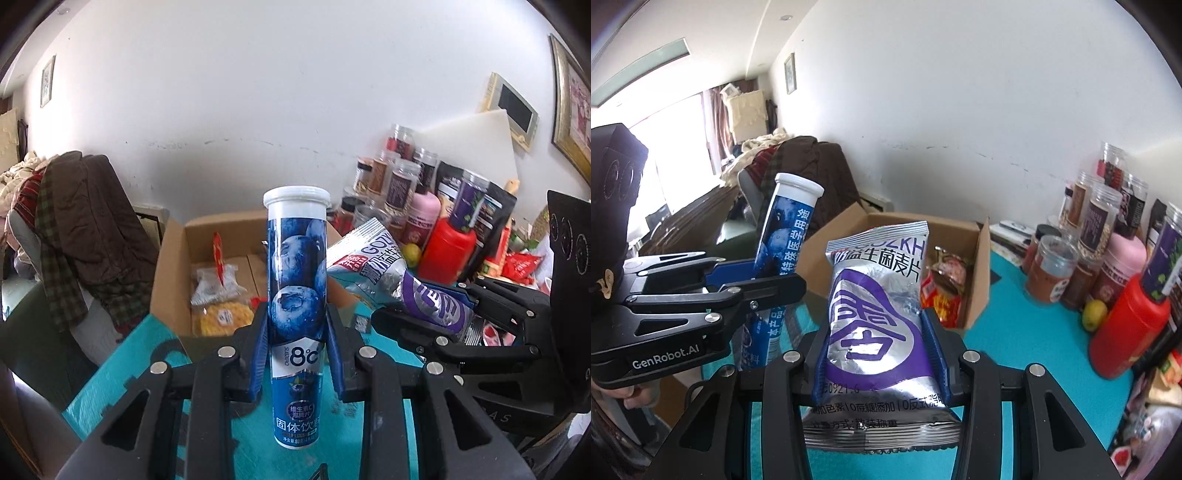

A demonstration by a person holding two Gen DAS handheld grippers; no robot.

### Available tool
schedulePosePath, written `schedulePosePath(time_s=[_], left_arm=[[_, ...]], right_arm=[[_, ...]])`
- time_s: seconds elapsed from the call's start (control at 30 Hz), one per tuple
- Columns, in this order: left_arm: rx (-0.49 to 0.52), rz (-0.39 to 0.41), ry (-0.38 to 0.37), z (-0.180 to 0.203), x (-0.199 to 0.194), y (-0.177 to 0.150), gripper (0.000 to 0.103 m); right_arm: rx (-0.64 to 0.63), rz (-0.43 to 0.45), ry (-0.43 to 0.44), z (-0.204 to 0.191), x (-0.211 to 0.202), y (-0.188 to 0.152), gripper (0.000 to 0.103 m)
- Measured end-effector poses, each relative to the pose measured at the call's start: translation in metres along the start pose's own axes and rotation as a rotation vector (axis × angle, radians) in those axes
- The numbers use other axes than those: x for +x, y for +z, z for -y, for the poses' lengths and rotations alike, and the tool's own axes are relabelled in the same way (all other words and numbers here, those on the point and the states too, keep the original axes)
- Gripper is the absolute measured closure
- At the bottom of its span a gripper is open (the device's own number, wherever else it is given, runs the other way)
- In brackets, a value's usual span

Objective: Organize snacks
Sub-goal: 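Lift the blue tube and silver pouch and carry both over the box, then open both tools to drop the blue tube and silver pouch into the box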

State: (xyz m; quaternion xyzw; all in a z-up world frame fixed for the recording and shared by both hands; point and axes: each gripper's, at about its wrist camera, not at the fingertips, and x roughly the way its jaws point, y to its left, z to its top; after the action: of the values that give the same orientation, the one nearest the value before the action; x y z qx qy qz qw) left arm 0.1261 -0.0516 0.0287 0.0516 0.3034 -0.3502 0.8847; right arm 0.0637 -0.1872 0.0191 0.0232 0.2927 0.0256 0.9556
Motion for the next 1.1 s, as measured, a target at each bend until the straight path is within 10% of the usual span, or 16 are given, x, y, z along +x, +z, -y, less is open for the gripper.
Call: schedulePosePath(time_s=[1.1], left_arm=[[0.013, -0.059, 0.104, -0.077, 0.142, 0.086, 0.075]], right_arm=[[0.005, -0.14, 0.026, 0.046, 0.156, 0.086, 0.059]])
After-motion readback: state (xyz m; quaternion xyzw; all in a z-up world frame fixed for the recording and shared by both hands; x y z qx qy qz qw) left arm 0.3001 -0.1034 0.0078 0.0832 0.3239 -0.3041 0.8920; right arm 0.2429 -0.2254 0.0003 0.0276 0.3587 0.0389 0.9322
